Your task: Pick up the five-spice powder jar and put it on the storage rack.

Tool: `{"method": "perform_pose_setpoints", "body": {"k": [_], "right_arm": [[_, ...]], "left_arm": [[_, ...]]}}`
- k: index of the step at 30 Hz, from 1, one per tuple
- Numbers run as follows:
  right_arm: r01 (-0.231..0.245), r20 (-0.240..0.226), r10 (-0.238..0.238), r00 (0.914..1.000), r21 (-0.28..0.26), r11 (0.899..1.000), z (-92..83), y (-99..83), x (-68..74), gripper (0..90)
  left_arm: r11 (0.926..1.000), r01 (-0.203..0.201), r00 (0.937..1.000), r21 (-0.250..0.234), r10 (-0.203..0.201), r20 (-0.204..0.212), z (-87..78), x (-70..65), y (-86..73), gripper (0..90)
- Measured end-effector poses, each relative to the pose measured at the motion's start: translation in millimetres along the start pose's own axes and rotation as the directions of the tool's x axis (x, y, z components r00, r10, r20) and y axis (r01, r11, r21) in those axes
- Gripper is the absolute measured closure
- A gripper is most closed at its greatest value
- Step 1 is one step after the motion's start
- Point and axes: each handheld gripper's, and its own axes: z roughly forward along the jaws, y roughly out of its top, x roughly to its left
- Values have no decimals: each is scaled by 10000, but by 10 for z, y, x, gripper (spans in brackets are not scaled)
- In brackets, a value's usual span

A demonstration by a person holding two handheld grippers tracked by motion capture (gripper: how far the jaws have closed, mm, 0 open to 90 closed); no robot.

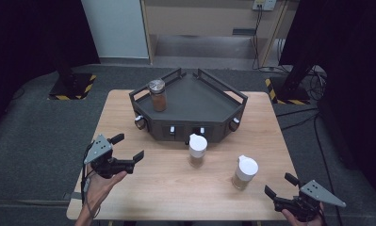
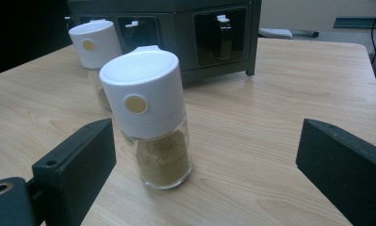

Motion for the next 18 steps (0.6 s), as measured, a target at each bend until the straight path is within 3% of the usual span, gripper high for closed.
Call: {"method": "perform_pose_setpoints", "body": {"k": [18], "right_arm": [[34, 7, -34, 10000, 18, 10000, 3, 3, 3, 55]], "left_arm": [[9982, 585, 9983, 146, -586, 16, -118, -35, -603, 14]]}}
